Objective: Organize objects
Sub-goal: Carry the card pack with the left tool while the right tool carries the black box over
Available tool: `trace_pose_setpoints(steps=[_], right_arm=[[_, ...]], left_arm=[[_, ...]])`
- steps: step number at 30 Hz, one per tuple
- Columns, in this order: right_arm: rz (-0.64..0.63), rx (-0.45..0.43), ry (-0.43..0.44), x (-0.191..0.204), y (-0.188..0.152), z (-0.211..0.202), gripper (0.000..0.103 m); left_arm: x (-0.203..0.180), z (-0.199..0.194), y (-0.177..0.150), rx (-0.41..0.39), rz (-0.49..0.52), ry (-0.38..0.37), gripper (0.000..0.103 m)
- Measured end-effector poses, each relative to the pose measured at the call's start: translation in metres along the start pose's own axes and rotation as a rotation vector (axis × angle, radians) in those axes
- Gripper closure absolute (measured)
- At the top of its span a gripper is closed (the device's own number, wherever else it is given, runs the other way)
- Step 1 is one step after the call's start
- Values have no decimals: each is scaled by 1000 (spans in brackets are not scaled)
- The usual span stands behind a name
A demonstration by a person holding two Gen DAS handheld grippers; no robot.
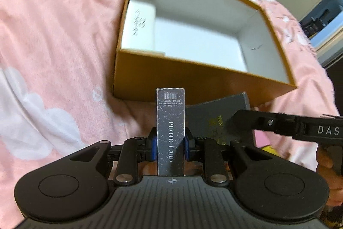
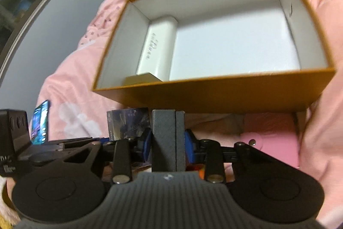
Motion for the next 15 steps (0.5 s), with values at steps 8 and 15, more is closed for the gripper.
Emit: trace_pose_setpoints(steps=[8,15], right_arm=[[-58,-149,10,16,20,-54,69],[-26,-283,-22,10,54,-84,69]], left_arm=[[-32,-39,15,-100,93,-77,78],[-51,-55,49,-222,97,-140,78]])
Point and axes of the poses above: each gripper's, at about its wrist camera, not at the fingertips, and z roughly the way its jaws point, x to its left, y to its top, the point moved 10 cm from there along z, roughly the way its jaws point, and after that the axes turned 11 degrees about -y, right-handed, at the moved point
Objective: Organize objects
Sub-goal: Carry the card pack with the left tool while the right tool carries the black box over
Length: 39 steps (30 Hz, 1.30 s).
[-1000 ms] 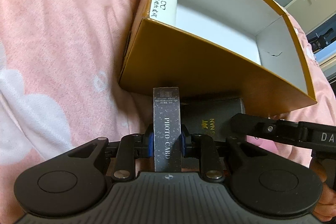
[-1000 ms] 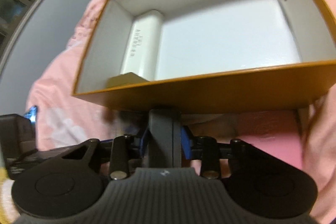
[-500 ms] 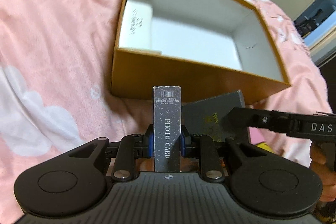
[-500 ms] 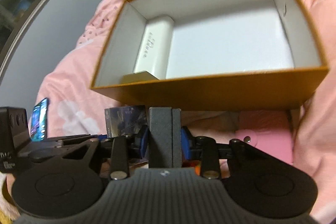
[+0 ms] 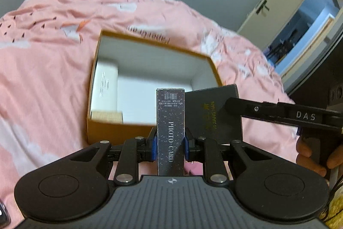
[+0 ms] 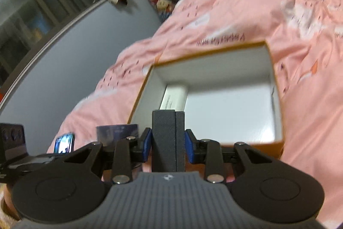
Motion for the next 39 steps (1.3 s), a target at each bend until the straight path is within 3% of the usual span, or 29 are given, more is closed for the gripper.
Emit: trace_pose_setpoints(steps=[4,11,20,39], right_arm=[[31,-14,-14,-5,16,15,69],[26,9,-94,-19,25,57,69],[67,102,-146,-44,28,109,69],[99,149,-211,-76,56,172,69]], left_arm=[[1,8,19,-24,-17,-24,78],[16,43,42,-33,-24,1,78],[54,111,50,68,-79,52,78],[90,193,87,184,-92,92,78]])
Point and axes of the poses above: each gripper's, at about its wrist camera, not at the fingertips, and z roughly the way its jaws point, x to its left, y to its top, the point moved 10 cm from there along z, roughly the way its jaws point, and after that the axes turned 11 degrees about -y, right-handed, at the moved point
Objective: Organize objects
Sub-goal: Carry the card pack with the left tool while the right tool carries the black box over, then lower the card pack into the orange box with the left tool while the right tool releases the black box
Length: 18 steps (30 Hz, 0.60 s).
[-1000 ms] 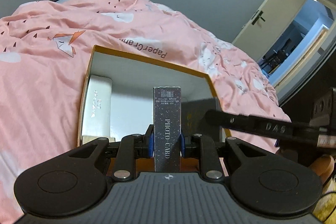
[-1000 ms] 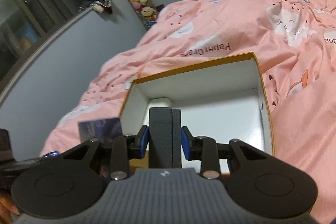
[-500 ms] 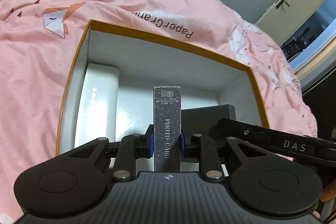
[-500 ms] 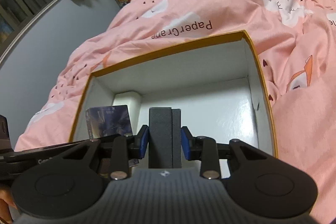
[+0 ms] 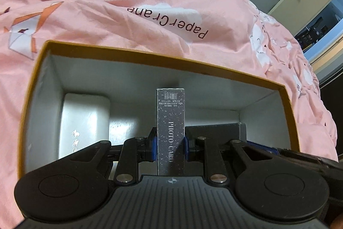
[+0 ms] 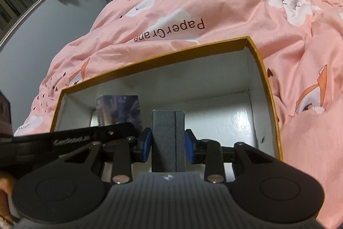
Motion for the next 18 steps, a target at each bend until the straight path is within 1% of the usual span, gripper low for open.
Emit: trace_pose_setpoints(steps=[3,7,10,12,14,16,18], right_arm=[[0,6,-3,0,2,5,69],[3,14,-3,0,2,10,69],[13,18,6,-1,3,12,69],[22,23,7,-2,3,13,68],[28,26,9,-3,3,13,68],[34,28,9,-4,3,13,68],[34,30,9,-3,3,12,68]], left_arm=[[3,11,1,28,-26,-28,78],[12,20,-2,51,-39,-19,78],[17,21,-1,50,-50,-21,78],[20,21,-1,54,-37,-12,77],[21,20,0,59,-21,1,73],[22,19,2,61,10,40,65],[23,17,3,60,53,84,58]])
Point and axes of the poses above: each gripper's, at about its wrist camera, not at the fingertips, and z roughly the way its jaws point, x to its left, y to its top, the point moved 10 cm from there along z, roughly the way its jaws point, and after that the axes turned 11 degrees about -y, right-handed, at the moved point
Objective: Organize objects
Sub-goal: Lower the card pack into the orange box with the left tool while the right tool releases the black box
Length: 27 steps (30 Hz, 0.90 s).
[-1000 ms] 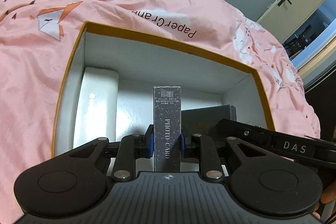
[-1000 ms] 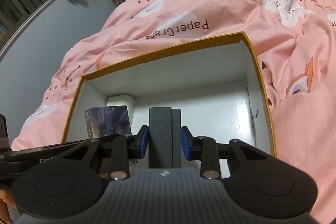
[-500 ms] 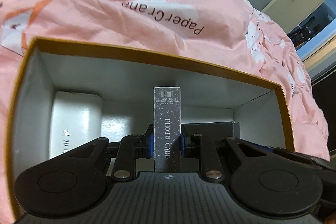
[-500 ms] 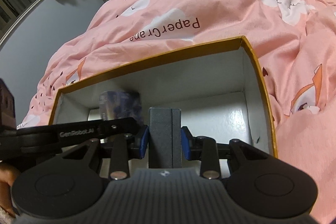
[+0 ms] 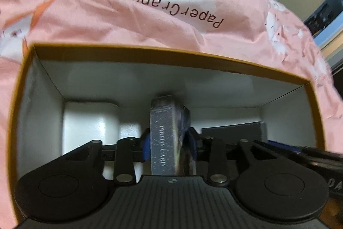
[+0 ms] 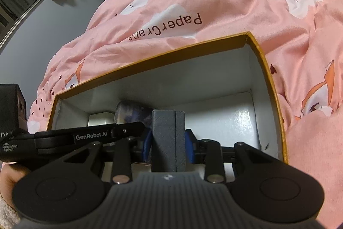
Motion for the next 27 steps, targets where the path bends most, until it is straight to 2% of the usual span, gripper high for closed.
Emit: trace_pose_setpoints(steps=[4,8,12,21,27], right_arm=[[0,1,1,1,-1,0,68],[3,1,1,0,-1,0,68],[20,7,6,-2,-2,1,68],[84,25,83,3,10,7,68],[125,63,121,5,17,25,68]], left_arm=[[3,-3,0,1,49,61,49],[8,-8,1,0,92,112,52],[6,-16,1,8,122,99,53],[-8,-29,-19,86,301,109,49],[-10,-25,-33,132,411,155,45]])
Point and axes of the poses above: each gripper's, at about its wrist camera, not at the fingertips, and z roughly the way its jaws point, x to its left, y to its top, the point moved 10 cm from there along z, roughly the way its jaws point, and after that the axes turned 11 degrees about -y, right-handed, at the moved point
